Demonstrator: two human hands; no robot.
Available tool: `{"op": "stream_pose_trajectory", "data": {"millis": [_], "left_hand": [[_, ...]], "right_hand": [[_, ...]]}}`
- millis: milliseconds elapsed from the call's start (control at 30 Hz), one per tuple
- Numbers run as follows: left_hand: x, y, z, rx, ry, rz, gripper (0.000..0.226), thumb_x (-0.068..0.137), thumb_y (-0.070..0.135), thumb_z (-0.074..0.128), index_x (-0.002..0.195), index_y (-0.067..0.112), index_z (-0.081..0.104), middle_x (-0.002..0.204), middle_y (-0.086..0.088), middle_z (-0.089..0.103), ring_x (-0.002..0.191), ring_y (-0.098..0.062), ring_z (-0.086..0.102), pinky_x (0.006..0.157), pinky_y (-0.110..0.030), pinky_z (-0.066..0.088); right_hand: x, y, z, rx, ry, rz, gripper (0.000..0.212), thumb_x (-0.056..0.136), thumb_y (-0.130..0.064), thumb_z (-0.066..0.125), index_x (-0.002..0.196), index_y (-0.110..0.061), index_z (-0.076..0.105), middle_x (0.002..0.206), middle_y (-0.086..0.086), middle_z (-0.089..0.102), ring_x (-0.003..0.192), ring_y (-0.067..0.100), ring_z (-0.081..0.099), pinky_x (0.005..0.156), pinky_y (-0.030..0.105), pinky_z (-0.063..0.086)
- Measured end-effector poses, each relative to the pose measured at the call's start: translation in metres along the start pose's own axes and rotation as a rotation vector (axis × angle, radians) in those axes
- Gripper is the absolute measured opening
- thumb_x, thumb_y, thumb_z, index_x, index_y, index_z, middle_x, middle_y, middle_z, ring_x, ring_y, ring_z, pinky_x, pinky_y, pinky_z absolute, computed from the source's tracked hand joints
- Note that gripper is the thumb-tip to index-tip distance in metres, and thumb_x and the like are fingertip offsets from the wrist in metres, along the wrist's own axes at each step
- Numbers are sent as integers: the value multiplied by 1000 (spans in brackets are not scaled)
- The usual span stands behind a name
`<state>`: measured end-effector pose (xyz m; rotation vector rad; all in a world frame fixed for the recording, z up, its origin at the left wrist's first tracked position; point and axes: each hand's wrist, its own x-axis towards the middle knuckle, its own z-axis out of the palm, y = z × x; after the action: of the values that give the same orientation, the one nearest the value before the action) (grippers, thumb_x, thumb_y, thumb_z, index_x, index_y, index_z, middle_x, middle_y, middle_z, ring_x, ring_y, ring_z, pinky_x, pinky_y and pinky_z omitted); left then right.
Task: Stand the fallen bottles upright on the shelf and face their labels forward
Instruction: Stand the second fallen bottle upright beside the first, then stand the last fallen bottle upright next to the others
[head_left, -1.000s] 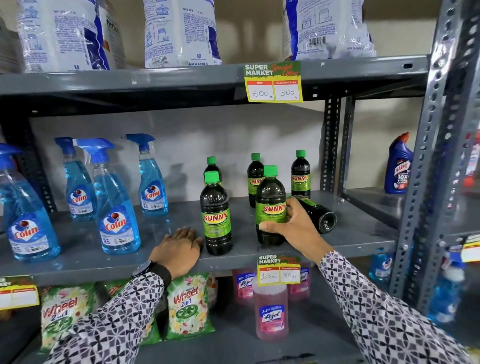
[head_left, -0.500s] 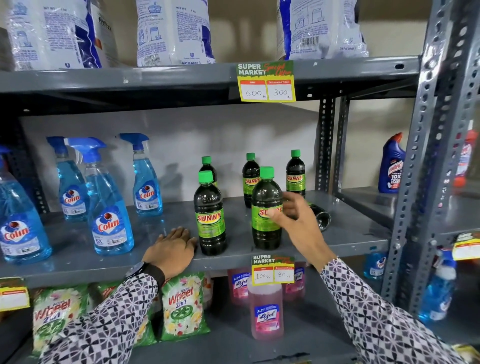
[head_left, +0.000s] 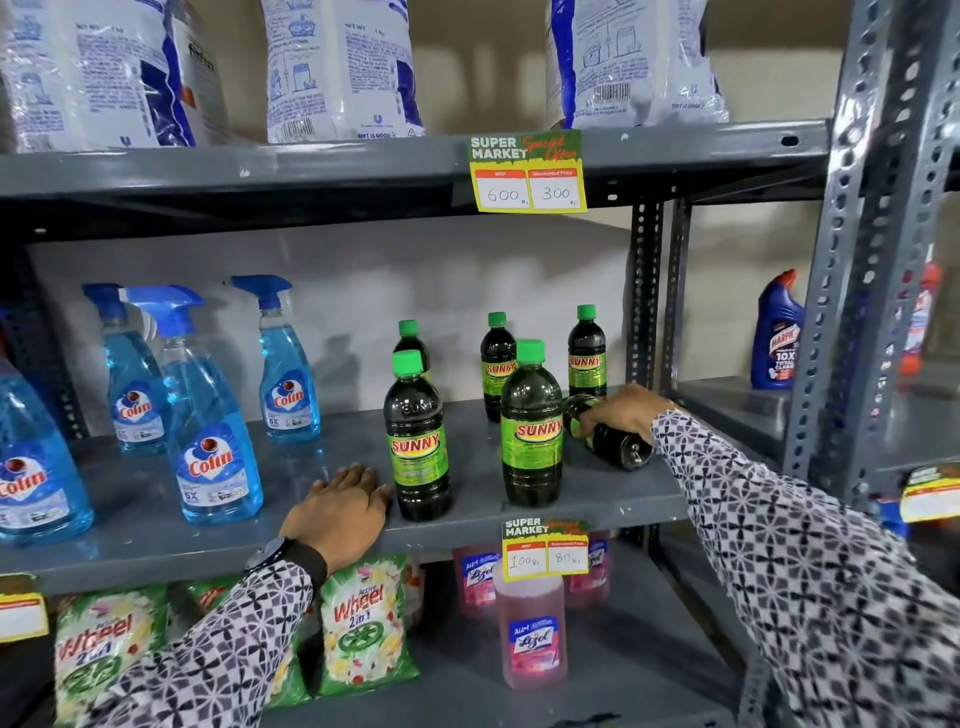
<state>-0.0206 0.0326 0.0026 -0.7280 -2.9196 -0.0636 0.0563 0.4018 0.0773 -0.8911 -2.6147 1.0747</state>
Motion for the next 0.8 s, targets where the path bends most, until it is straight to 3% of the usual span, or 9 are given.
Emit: {"op": "stream_pose_trajectory", "data": {"millis": [167,267,333,400,467,533,700,800], "left_hand": [[5,-4,2,-85,13,-21,60,107,43,17,159,15,25,171,-9,20,158,-22,17,128,-44,15],[6,-6,4,-85,14,-20,61,107,44,16,160,15,24,171,-9,19,158,-22,17,128,-45,15],[7,-7,4,-83,16,-21,61,107,45,16,160,15,24,171,-9,18,158,-22,17,128,-45,15],[5,-5,4,-84,13,-15,61,107,43,16,159,15,24,171,-9,19,158,-22,18,128,-45,15],[2,-3,2,-96,19,-10,58,108,41,17,159,15,27,170,-9,21,158,-22,18,128,-45,14],[1,-2,1,-103,21,-8,57,108,41,17,158,15,28,170,-9,22,158,-21,19,128,-45,14],[4,-5,4,-106,16,-8,59,107,43,16,159,17,26,171,-7,19,158,-20,16,128,-45,13],[5,-6,5,-89,17,-2,59,107,42,15,160,17,24,171,-7,18,159,-20,15,129,-45,12]], "right_hand": [[-6,9,-3,502,115,-40,42,76,-18,91,106,3,68,90,21,77,58,29,76,53,35,63],[-17,9,-2,674,235,-219,35,81,-15,90,109,-6,72,89,8,78,61,13,74,48,22,57],[-21,12,4,677,292,-325,53,76,-18,95,120,-11,68,101,3,79,82,11,77,63,22,61],[-20,20,12,620,330,-347,71,69,-27,100,127,-16,61,113,1,77,100,18,76,84,35,63],[-17,32,23,562,334,-340,77,67,-34,101,127,-23,55,119,0,75,106,20,75,96,46,62],[-18,41,32,537,342,-349,79,67,-35,101,127,-25,52,120,0,75,108,20,74,101,50,61],[-22,40,37,522,348,-358,86,70,-31,100,137,-18,47,119,0,69,109,22,70,102,44,58],[-20,43,36,598,258,-386,79,85,-15,88,150,-20,44,118,-12,66,108,10,67,110,46,52]]}}
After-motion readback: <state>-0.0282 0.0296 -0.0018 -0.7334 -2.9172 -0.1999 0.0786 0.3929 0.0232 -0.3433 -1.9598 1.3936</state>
